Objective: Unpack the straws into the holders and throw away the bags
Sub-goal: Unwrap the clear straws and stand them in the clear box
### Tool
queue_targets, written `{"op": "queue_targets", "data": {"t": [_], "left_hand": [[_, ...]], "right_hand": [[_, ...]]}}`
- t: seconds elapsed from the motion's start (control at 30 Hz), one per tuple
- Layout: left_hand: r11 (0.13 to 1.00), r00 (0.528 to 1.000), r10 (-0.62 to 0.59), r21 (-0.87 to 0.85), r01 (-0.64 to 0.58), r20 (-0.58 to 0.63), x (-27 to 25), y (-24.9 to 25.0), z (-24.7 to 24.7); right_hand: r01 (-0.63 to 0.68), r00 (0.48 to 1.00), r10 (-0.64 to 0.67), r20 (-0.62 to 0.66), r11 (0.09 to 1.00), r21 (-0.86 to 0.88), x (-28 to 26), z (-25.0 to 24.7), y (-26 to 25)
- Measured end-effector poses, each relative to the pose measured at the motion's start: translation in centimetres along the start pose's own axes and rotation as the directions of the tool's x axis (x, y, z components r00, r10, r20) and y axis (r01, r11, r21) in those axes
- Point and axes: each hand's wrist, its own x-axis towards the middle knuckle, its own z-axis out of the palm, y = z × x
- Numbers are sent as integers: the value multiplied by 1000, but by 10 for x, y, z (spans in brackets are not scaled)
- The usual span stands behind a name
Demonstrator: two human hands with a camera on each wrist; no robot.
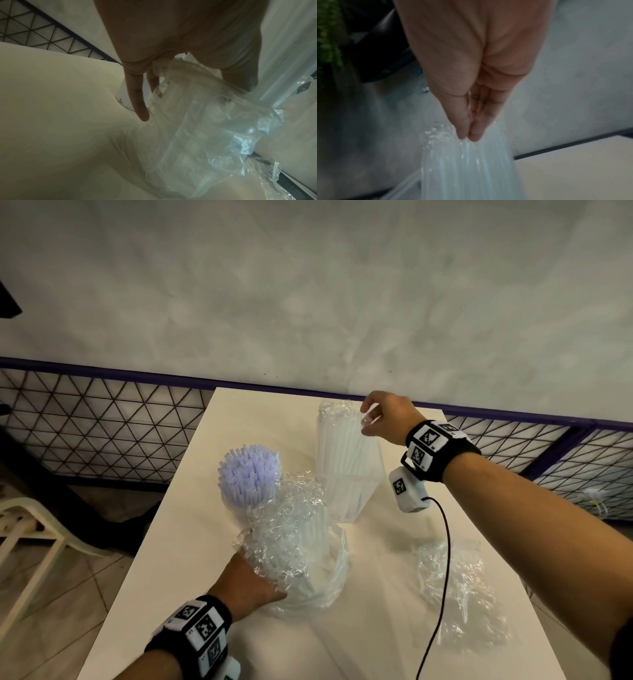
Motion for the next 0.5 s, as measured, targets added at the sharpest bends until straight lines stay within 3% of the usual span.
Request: {"op": "queue_targets", "data": {"t": [0.1,0.3,0.4,0.5], "left_hand": [[995,999,-42,96,40,24,1,-7,-4],[971,990,-138,194,142,-35,-1,-12,-3],[975,992,-103,189,116,-73,0,-12,-2],[985,995,-59,159,71,-80,-2,-4,-3]], "right_hand": [[62,995,-60,-84,998,17,7,2,-13],[157,987,-139,79,942,-295,11,14,-18],[208,977,-180,113,913,-352,6,9,-23],[265,964,-263,48,921,-287,-14,-1,-37]]}}
